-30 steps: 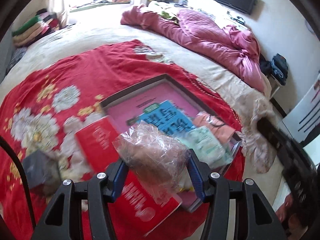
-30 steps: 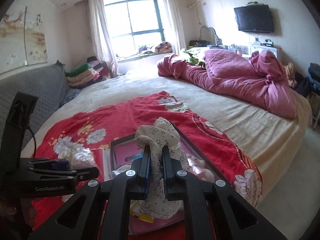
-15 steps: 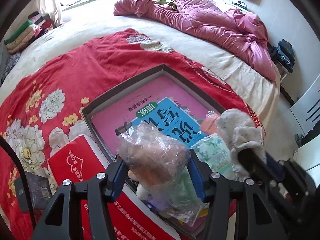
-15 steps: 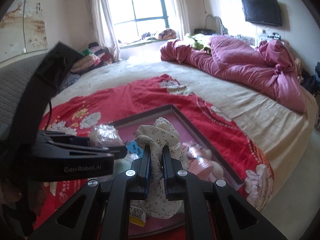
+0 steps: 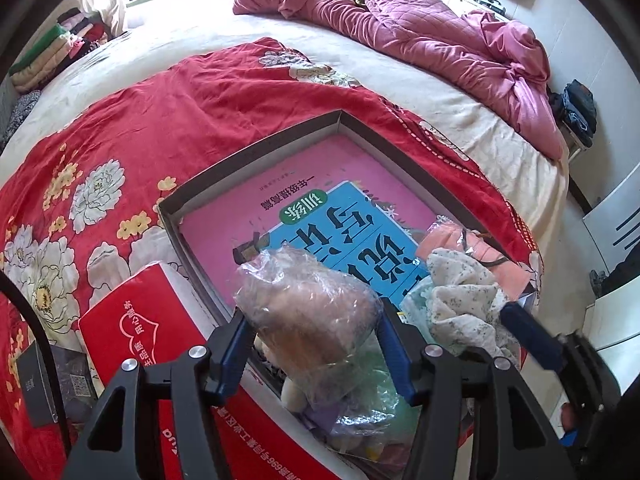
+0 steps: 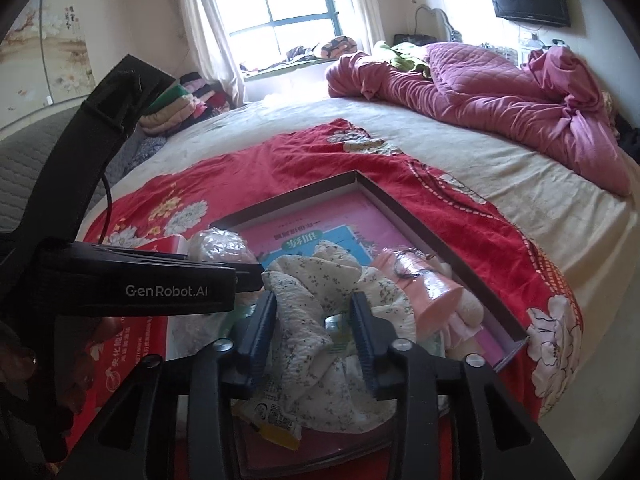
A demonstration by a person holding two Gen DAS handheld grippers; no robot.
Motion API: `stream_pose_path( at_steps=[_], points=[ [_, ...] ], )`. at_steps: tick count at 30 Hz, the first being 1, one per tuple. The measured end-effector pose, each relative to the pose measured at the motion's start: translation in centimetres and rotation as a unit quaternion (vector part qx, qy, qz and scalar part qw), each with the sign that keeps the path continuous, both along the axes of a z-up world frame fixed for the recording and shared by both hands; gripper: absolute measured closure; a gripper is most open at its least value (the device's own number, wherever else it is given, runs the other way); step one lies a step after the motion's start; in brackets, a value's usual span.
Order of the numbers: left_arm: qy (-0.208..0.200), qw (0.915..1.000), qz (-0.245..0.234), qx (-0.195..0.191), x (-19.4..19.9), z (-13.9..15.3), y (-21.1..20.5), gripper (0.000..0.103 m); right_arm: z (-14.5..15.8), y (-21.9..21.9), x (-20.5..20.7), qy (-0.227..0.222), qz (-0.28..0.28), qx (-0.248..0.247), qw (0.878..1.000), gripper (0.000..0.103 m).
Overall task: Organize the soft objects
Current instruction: 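Open the left tool over the tray to drop the clear bag while the right releases the scrunchie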
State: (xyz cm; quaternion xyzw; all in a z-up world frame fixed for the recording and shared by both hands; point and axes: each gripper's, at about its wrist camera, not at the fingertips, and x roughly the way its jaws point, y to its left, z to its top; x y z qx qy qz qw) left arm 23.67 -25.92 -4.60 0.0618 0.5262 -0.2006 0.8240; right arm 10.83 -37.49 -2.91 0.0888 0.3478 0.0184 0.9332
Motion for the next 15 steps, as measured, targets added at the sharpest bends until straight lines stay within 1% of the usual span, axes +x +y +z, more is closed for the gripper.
stream_pose_path(
  at_steps=[4, 8, 10, 15],
  points=[
    [0.002, 1.0000, -0.001, 0.001, -0.1, -0.1, -0.1, 0.042, 0.3, -0.1, -0.7, -0.005, -0.002, -0.019, 1.000, 0.048],
    [0.002, 1.0000, -0.006, 0.006, -0.3, -0.5, -0.3, 0.040, 1.0, -0.6, -1.6, -0.005, -0.015, -0.040, 0.999, 0.046],
    [0.000, 1.0000, -0.008, 0.005, -0.5, -0.5, -0.4, 0.038, 1.5, -1.3, -2.0, -0.012, -0.023, -0.036, 0.999, 0.042],
    [0.003, 0.9999, -0.009, -0.003, -0.6, -0.4, -0.5, 0.032, 2.3, -3.0, -2.5, -0.017, -0.047, -0.016, 0.999, 0.041]
  ],
)
